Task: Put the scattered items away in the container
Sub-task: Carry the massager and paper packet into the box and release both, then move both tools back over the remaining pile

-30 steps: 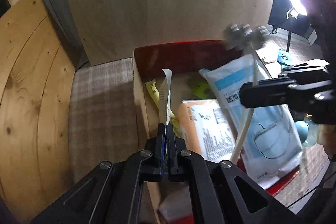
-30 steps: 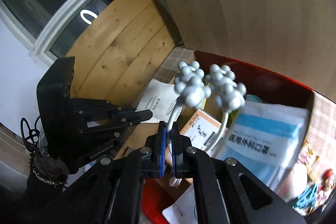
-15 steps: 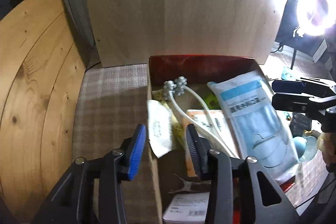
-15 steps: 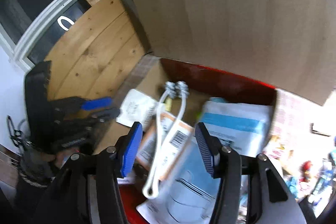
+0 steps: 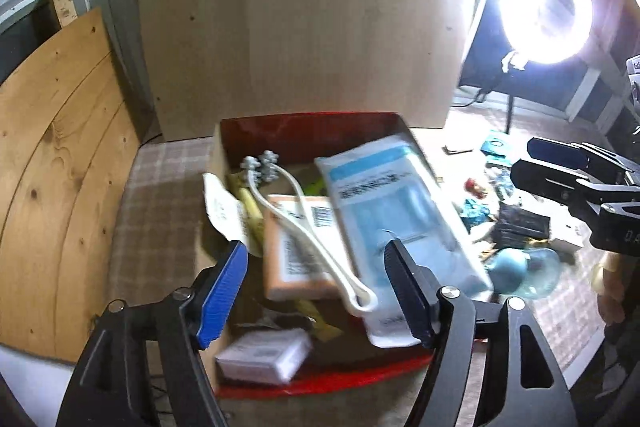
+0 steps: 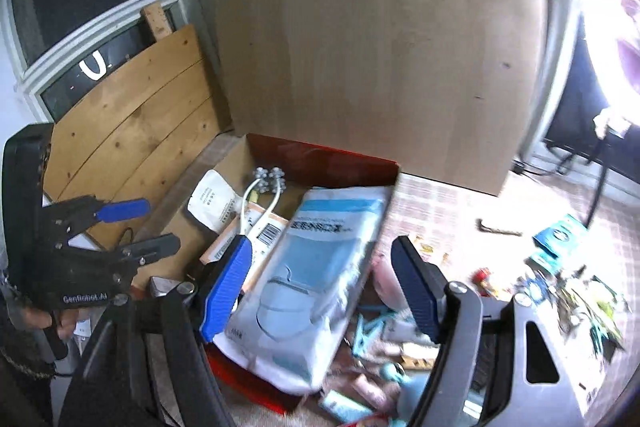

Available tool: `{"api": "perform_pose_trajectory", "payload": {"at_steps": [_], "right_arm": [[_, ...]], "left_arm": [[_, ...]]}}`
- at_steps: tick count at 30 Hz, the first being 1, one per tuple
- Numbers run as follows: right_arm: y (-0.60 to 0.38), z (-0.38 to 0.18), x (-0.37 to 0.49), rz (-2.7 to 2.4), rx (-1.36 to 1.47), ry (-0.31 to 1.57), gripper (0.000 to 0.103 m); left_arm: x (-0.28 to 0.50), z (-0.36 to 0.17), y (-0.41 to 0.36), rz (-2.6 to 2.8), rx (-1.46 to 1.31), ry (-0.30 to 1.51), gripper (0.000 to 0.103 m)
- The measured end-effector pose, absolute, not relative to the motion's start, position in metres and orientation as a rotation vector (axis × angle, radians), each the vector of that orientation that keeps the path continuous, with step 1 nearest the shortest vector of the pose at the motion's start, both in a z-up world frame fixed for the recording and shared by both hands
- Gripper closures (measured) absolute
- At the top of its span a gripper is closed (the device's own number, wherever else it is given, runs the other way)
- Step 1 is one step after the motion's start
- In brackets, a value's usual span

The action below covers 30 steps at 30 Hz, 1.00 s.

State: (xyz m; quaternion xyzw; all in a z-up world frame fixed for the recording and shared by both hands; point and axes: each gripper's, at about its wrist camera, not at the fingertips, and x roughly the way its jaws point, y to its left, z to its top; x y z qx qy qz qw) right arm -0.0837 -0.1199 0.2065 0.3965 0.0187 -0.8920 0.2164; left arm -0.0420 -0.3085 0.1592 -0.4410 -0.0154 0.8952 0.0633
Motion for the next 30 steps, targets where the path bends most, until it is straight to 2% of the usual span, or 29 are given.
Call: {"api": "perform_pose_trajectory", "payload": {"at_steps": [4,10,17,24,30], "right_arm": [[-0.101,0.213,-0.063,-2.522,1.091,0.018,0.031],[-0.072,0.214,-0.035,-2.63,1.119,0.003,0.027],[-0.028,0.207,-0.005,-2.737,1.165,-0.023,0.027],[0.064,0.181,0.027,-2.776,1.112,-0.219,0.027],[0.145,0.144,0.031,-2.749,1.286,-0.151,0.027]], "left_arm": [[-0.025,0.166,-0.292,2.727,-1.295,-0.026,0.027],[-0.007,0.171,-0.269,2.733,-1.269,0.033,0.026],[0.008,0.167,-0.241,2.734,-1.278,0.025,0.026],[0.027,0.162,-0.208,2.721,-1.285,0.015,0.026],[0.042,0.148,-0.167,2.724,-1.333,-0.038,0.026]]}}
